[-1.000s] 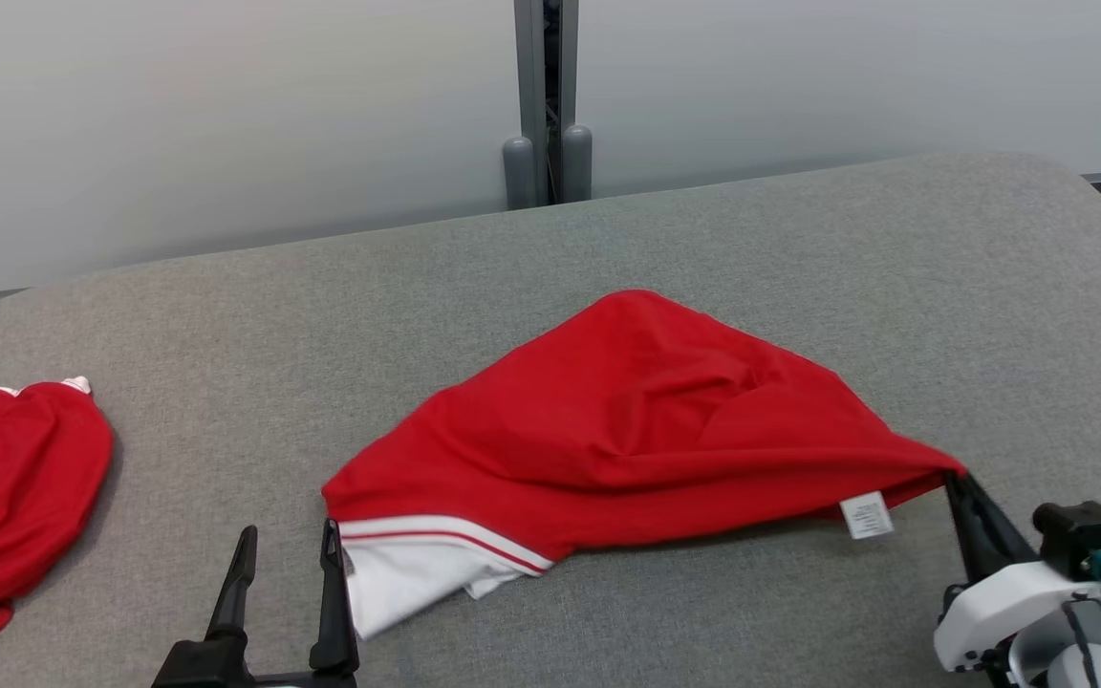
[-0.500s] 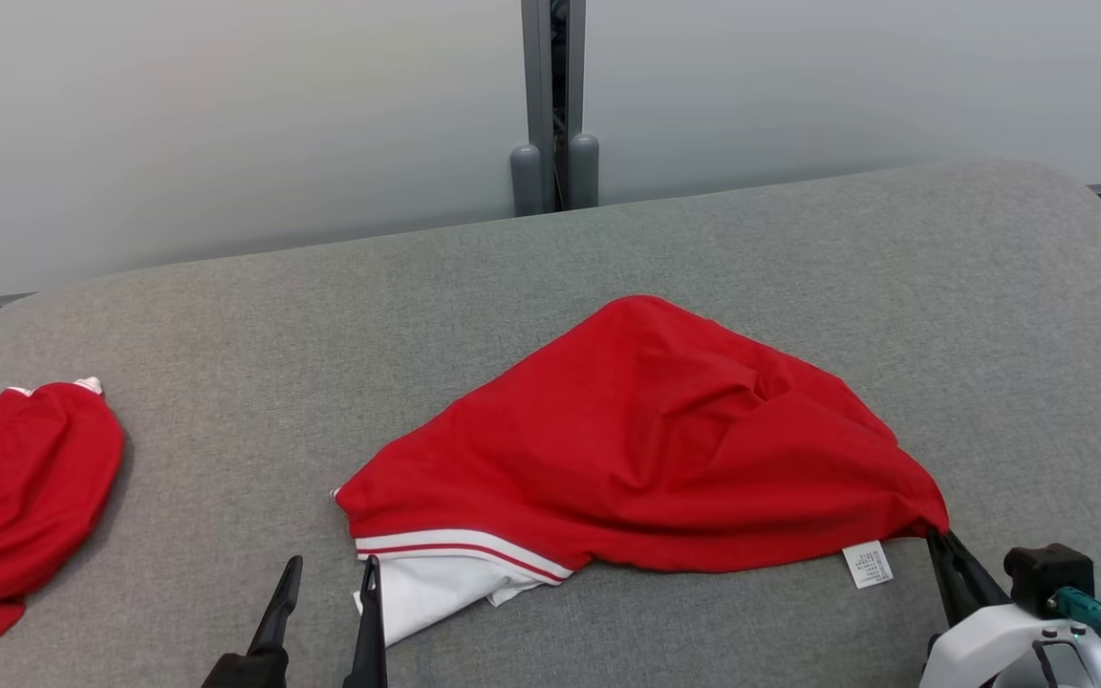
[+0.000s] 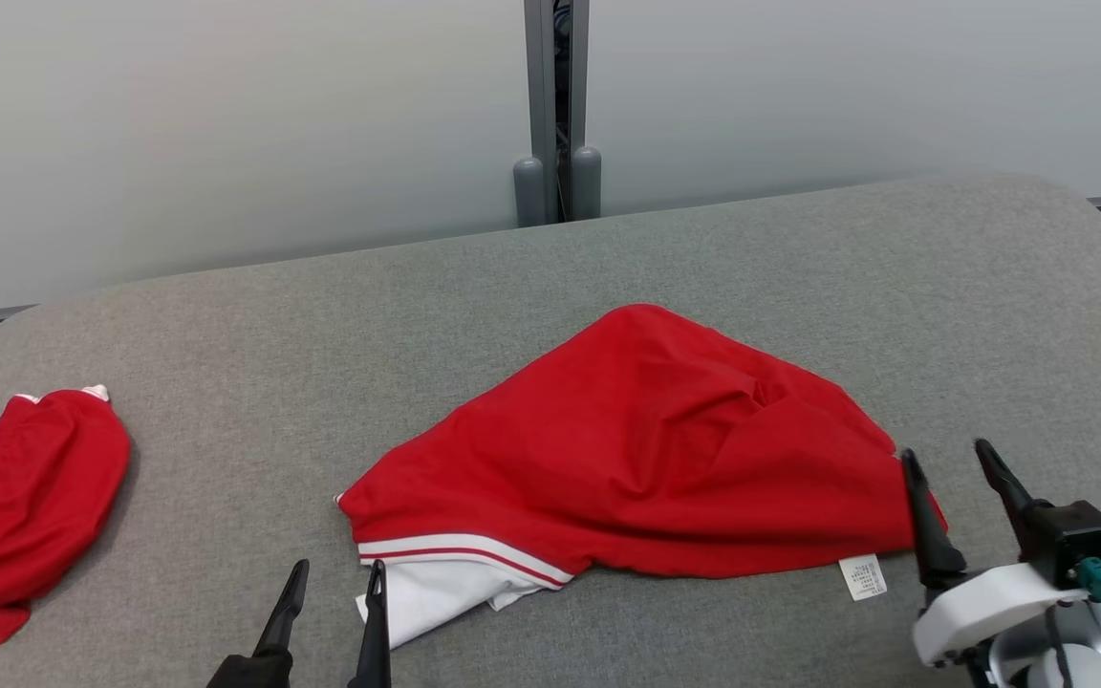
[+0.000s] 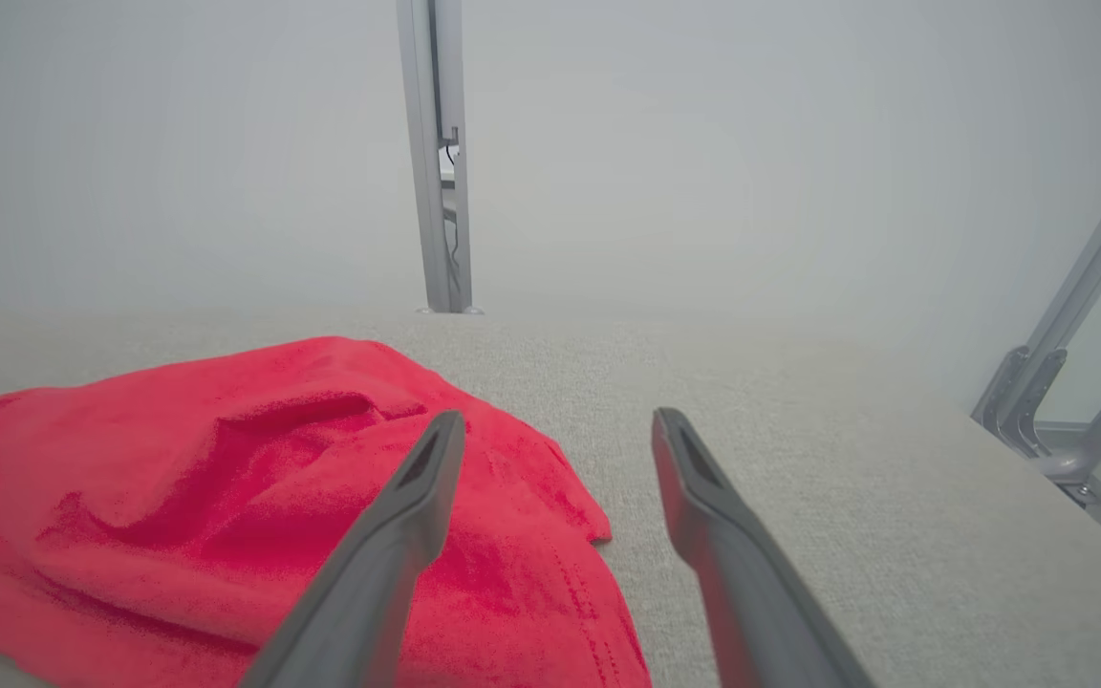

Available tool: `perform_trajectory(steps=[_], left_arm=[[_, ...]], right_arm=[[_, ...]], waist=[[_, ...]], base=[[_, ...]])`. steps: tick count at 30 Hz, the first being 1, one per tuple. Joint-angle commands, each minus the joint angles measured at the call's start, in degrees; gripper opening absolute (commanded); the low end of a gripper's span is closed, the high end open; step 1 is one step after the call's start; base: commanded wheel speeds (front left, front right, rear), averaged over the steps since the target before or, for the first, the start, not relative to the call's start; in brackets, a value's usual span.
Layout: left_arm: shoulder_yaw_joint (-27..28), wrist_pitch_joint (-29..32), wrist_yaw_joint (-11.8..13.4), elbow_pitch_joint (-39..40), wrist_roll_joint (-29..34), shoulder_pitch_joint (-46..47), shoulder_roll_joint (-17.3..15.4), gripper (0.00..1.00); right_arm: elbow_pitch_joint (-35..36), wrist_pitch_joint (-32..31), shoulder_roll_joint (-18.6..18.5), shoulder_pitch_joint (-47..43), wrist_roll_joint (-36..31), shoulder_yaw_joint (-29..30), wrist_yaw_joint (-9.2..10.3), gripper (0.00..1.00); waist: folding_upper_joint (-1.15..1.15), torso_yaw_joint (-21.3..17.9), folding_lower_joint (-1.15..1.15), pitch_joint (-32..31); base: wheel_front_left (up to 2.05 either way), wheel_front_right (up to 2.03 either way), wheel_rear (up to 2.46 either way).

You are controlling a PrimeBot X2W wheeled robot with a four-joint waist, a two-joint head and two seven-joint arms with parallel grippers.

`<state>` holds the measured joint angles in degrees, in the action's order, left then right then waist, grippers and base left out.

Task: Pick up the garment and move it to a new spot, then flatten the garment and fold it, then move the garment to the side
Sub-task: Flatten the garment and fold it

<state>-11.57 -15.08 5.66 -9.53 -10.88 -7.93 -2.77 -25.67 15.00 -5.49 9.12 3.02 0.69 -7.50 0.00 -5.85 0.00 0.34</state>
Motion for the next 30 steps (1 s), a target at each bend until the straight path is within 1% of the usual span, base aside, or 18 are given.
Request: perform_trajectory(steps=[1,6,9,13,19,30], left_arm=[[0.32,-0.11,0.18,0.34,-0.45,0.72,-0.22,1.0],[0.32,-0.11,0.6,0.64,-1.06,0.63,-0.21,1.0],[0.06,-0.11,0.68,0.57,-1.16,0.49,-0.21,1.0],[-0.49,-0.11,0.82,0.39,-1.44,0.33,-0.22,1.0],[-1.14,-0.11,0.61,-0.26,-1.58,-0.45,-0.22,1.0],[-0.17,-0.11,0.13,-1.43,-0.31,0.23,-0.22,1.0]], right_arm=[[1.63,0.3,-0.04,-0.77,0.3,-0.7,0.01,1.0],[9.74,0.29,0.79,-3.6,2.95,-7.26,0.01,1.0],[12.32,0.29,0.93,-5.24,4.33,-10.75,0.01,1.0],[15.22,0.29,1.14,-7.2,5.79,-13.53,0.01,1.0],[15.46,0.29,0.67,-8.75,6.62,-15.89,0.01,1.0],[15.57,0.29,0.4,-7.61,7.13,-16.46,0.01,1.0]], waist=[[0.0,-0.06,0.0,-0.03],[0.0,-0.1,0.0,-0.25],[0.0,0.01,0.0,-0.51],[0.0,0.29,0.0,-0.76],[0.0,0.32,0.0,-0.75],[0.0,-0.04,0.0,-0.21]], base=[[0.0,0.0,0.0],[0.0,0.0,0.0],[0.0,0.0,0.0],[0.0,0.0,0.0],[0.0,0.0,0.0],[0.0,0.0,0.0]])
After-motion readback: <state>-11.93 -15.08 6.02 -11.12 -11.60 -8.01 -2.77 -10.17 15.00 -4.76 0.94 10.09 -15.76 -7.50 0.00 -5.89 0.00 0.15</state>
